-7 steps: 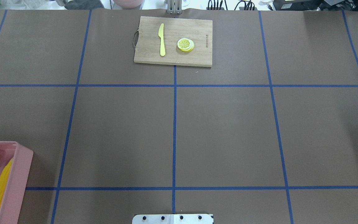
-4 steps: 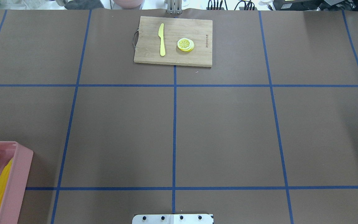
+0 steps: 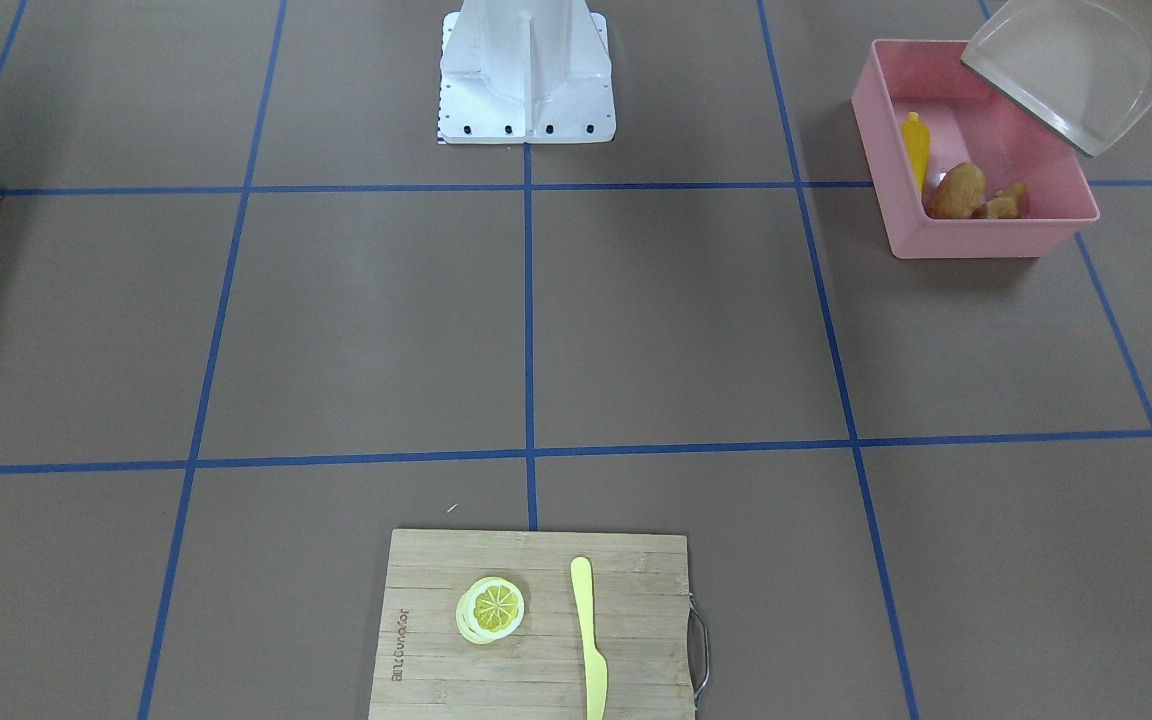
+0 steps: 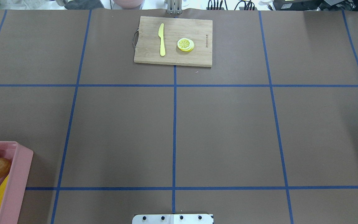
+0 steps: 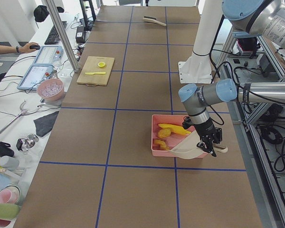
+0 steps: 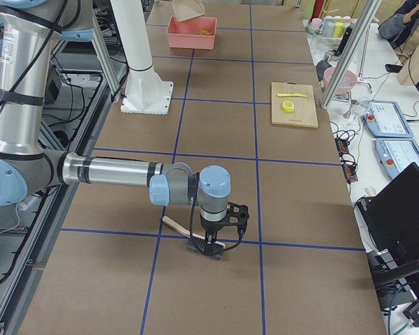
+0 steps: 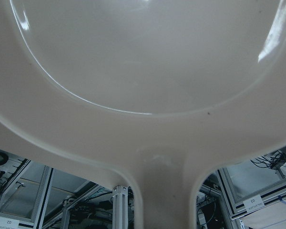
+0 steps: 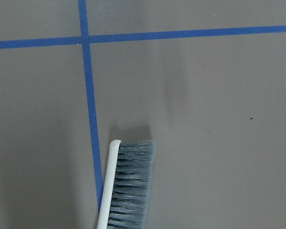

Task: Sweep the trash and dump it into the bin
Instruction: 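Hold the emptied dustpan tilted over the pink bin with the left gripper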

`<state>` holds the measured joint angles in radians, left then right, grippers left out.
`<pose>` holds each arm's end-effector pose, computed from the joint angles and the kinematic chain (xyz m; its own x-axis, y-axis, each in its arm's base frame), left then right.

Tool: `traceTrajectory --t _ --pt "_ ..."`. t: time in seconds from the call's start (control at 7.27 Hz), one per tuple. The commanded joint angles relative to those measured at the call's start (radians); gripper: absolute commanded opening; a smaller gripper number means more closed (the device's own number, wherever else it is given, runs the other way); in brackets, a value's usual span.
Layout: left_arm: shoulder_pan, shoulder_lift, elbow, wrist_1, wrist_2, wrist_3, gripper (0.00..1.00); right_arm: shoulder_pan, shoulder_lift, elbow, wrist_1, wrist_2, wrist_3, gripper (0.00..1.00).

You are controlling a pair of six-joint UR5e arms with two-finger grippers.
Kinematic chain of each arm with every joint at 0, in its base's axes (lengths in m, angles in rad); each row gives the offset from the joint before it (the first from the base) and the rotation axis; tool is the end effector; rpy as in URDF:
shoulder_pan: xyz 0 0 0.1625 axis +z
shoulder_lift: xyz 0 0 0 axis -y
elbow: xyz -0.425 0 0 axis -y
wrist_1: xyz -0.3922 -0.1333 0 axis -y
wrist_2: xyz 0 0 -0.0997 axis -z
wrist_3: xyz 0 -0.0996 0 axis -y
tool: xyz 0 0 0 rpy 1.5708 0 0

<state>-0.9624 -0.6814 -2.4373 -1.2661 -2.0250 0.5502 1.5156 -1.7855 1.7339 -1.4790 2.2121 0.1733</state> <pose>-0.0006 -0.1559 0.5560 0.4144 0.7453 -0.5223 -0.8890 0.4543 -0.0571 0.0513 -0.4074 0.6737 0.7963 0.1048 0.5957 -0.0834 0.9945 -0.0635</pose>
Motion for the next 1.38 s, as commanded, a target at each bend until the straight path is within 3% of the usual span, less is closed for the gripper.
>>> traceTrajectory --t 0.0,0.55,1.24 --pt "-0.015 0.011 -0.009 0.001 -0.012 0.0 0.0 0.0 0.0 -0.002 -0.003 0.006 0.0 1.0" --pt "-0.041 0.016 -0.022 0.011 -0.043 0.002 0.0 0.0 0.0 -0.001 0.003 -0.003 0.0 1.0" --pt "-0.041 0.003 -0.095 0.123 -0.041 0.0 0.0 0.0 0.0 -0.002 0.005 -0.009 0.0 1.0"
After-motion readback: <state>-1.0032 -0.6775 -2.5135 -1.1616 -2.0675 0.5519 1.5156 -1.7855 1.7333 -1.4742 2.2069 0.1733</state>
